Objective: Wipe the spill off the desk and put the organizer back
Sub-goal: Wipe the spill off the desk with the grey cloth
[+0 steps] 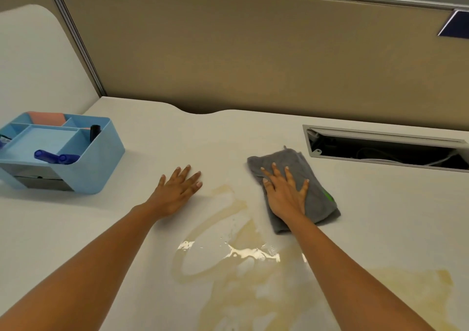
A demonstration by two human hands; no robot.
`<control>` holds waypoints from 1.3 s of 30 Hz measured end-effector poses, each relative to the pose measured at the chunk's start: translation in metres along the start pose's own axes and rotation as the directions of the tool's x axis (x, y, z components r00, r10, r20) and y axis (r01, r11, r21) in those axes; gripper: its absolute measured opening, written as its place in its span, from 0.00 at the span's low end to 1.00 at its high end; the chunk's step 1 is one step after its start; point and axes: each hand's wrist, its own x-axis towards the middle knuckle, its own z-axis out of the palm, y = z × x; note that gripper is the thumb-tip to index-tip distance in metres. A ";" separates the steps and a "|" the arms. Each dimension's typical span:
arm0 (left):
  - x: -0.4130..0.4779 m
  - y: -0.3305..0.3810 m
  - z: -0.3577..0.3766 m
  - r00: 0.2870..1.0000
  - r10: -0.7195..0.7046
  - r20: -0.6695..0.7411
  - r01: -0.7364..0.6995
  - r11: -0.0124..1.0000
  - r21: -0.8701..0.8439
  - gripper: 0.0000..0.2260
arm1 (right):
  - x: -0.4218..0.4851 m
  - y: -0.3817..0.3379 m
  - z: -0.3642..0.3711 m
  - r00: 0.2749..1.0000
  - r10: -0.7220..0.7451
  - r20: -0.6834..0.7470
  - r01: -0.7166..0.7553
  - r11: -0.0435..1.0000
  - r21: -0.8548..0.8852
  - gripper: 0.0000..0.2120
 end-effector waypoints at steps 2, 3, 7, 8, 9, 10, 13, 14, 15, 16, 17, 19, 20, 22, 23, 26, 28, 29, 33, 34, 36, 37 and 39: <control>-0.001 0.000 0.001 1.000 0.004 0.000 -0.004 1.000 0.024 0.22 | 0.002 -0.019 0.008 0.994 -0.101 0.049 0.101 0.995 0.002 0.20; -0.002 0.000 0.001 1.000 0.003 0.002 -0.003 1.000 0.030 0.22 | 0.002 -0.027 0.012 0.987 -0.145 0.074 0.145 0.989 0.003 0.20; -0.009 -0.006 -0.002 0.999 -0.025 -0.031 0.027 0.998 0.058 0.21 | -0.007 -0.054 0.022 0.945 -0.287 0.157 0.291 0.957 -0.001 0.20; -0.011 -0.008 -0.002 0.999 -0.034 -0.043 0.036 0.998 0.060 0.21 | -0.011 -0.059 0.024 0.934 -0.315 0.169 0.319 0.948 -0.001 0.20; -0.013 -0.010 -0.003 0.998 -0.044 -0.050 0.046 0.997 0.053 0.22 | -0.018 -0.062 0.026 0.924 -0.340 0.175 0.346 0.938 0.000 0.20; -0.015 -0.011 -0.003 0.997 -0.056 -0.053 0.058 0.997 0.042 0.22 | -0.026 -0.065 0.028 0.913 -0.367 0.178 0.373 0.928 -0.001 0.20; -0.021 -0.013 -0.003 0.996 -0.083 -0.043 0.085 0.996 0.038 0.23 | -0.051 -0.068 0.037 0.879 -0.438 0.188 0.447 0.894 -0.007 0.20; -0.025 -0.012 -0.003 0.995 -0.087 -0.043 0.089 0.995 0.041 0.23 | -0.057 -0.067 0.038 0.871 -0.450 0.197 0.460 0.888 -0.001 0.20; -0.028 -0.012 -0.002 0.995 -0.089 -0.049 0.091 0.995 0.040 0.23 | -0.060 -0.064 0.036 0.864 -0.460 0.206 0.468 0.884 0.008 0.20; -0.032 -0.012 -0.001 0.994 -0.090 -0.066 0.092 0.995 0.037 0.23 | -0.058 -0.061 0.032 0.858 -0.467 0.214 0.475 0.880 0.018 0.20; -0.038 -0.013 0.001 0.992 -0.089 -0.090 0.093 0.995 0.038 0.23 | -0.055 -0.059 0.027 0.856 -0.470 0.215 0.476 0.879 0.029 0.20; -0.048 -0.017 0.006 0.985 -0.083 -0.153 0.091 0.995 0.047 0.23 | -0.045 -0.056 0.018 0.863 -0.463 0.203 0.468 0.883 0.028 0.20; -0.053 -0.020 0.010 0.979 -0.081 -0.186 0.094 0.994 0.060 0.23 | -0.040 -0.054 0.016 0.871 -0.454 0.187 0.462 0.887 0.003 0.20; -0.064 -0.028 0.015 0.969 -0.086 -0.232 0.107 0.991 0.079 0.23 | -0.037 -0.053 0.019 0.902 -0.408 0.141 0.421 0.904 -0.074 0.20; -0.068 -0.032 0.016 0.966 -0.095 -0.240 0.117 0.990 0.078 0.23 | -0.037 -0.055 0.023 0.921 -0.370 0.125 0.383 0.918 -0.100 0.21; -0.076 -0.039 0.018 0.967 -0.108 -0.230 0.133 0.987 0.093 0.23 | -0.044 -0.065 0.033 0.966 -0.240 0.094 0.249 0.963 -0.106 0.23; -0.079 -0.040 0.017 0.965 -0.104 -0.241 0.128 0.988 0.084 0.23 | -0.050 -0.076 0.039 0.978 -0.187 0.092 0.196 0.975 -0.101 0.24; -0.082 -0.041 0.017 0.963 -0.102 -0.251 0.125 0.989 0.078 0.22 | -0.054 -0.082 0.042 0.981 -0.173 0.091 0.182 0.979 -0.097 0.24; -0.100 -0.043 0.030 0.950 -0.127 -0.286 0.152 0.986 0.069 0.22 | -0.075 -0.106 0.056 0.977 -0.189 0.097 0.197 0.977 -0.077 0.26; -0.104 -0.043 0.034 0.947 -0.137 -0.292 0.161 0.985 0.058 0.23 | -0.079 -0.110 0.058 0.975 -0.200 0.097 0.208 0.975 -0.074 0.27; -0.110 -0.044 0.040 0.938 -0.156 -0.308 0.176 0.984 0.037 0.23 | -0.088 -0.116 0.061 0.969 -0.224 0.100 0.233 0.969 -0.081 0.28; -0.110 -0.043 0.041 0.934 -0.161 -0.319 0.181 0.983 0.034 0.22 | -0.092 -0.118 0.062 0.965 -0.239 0.103 0.249 0.965 -0.087 0.29; -0.111 -0.042 0.043 0.925 -0.167 -0.341 0.191 0.981 0.037 0.22 | -0.102 -0.122 0.066 0.954 -0.276 0.113 0.288 0.952 -0.105 0.28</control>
